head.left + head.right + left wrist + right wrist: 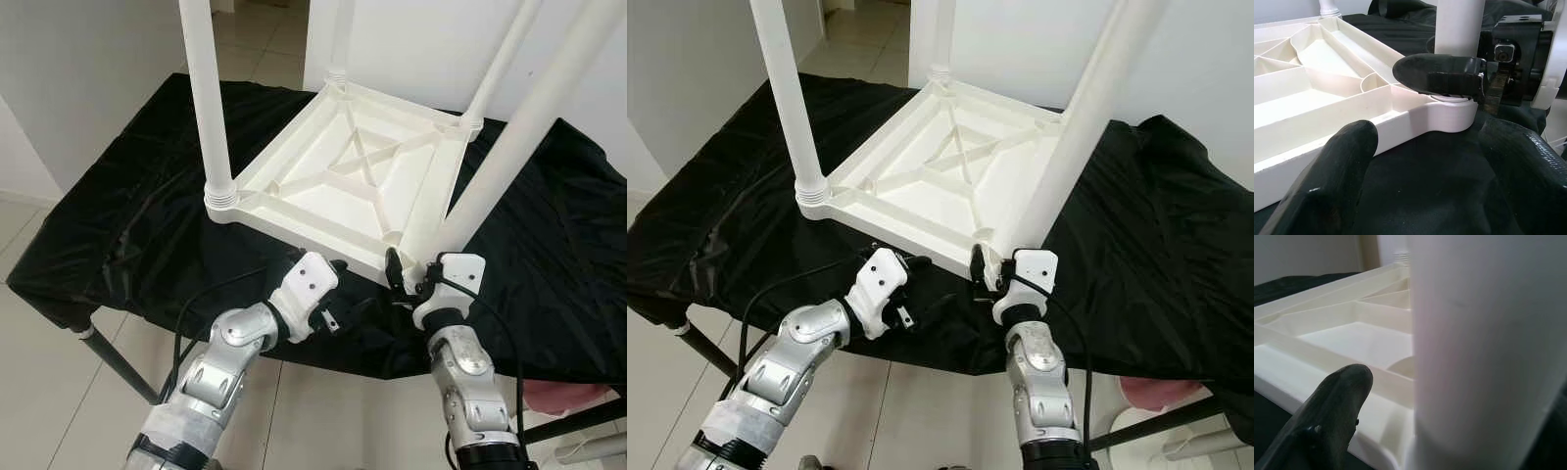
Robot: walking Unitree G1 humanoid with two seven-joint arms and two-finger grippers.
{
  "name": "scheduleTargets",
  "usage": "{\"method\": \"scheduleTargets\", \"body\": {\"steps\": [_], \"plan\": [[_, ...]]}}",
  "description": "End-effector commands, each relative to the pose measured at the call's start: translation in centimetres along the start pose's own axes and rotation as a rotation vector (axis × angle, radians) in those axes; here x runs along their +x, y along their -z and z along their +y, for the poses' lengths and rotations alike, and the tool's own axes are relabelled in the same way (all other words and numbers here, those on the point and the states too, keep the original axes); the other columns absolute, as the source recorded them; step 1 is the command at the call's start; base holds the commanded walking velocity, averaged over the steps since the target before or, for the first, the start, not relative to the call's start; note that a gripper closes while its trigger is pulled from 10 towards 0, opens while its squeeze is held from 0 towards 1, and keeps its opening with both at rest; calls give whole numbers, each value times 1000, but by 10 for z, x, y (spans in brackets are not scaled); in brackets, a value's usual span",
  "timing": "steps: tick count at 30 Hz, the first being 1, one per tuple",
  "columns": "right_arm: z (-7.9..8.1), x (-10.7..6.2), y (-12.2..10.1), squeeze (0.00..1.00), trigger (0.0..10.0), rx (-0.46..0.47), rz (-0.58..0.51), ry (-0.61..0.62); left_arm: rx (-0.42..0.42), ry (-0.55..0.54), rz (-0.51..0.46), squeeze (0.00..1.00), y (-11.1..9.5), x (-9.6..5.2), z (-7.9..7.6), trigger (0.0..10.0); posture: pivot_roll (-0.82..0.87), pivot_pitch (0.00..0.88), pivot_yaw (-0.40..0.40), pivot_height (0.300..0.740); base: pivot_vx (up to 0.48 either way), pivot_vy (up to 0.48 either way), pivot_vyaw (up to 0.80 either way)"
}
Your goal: Building children table
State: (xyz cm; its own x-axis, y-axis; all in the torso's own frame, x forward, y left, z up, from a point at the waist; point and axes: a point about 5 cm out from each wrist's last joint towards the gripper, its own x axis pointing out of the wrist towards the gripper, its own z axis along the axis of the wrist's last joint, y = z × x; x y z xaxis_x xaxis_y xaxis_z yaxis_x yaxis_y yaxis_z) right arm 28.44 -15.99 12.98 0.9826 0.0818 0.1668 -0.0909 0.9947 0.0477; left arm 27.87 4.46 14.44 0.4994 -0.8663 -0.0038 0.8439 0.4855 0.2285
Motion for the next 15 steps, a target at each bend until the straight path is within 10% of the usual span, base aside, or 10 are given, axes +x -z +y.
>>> {"method": "scheduleTargets", "body": {"steps": [1, 15], "plan": [[-7, -1, 3, 0, 10000, 14, 15, -76, 10, -24, 1, 0, 1, -1, 0, 10000, -5, 91, -63, 740, 0, 0, 0], [-13, 21, 1, 0, 10000, -90, 87, -474, 18, -12, 1, 0, -1, -2, 2, 10000, 6, 86, -57, 740, 0, 0, 0]]}}
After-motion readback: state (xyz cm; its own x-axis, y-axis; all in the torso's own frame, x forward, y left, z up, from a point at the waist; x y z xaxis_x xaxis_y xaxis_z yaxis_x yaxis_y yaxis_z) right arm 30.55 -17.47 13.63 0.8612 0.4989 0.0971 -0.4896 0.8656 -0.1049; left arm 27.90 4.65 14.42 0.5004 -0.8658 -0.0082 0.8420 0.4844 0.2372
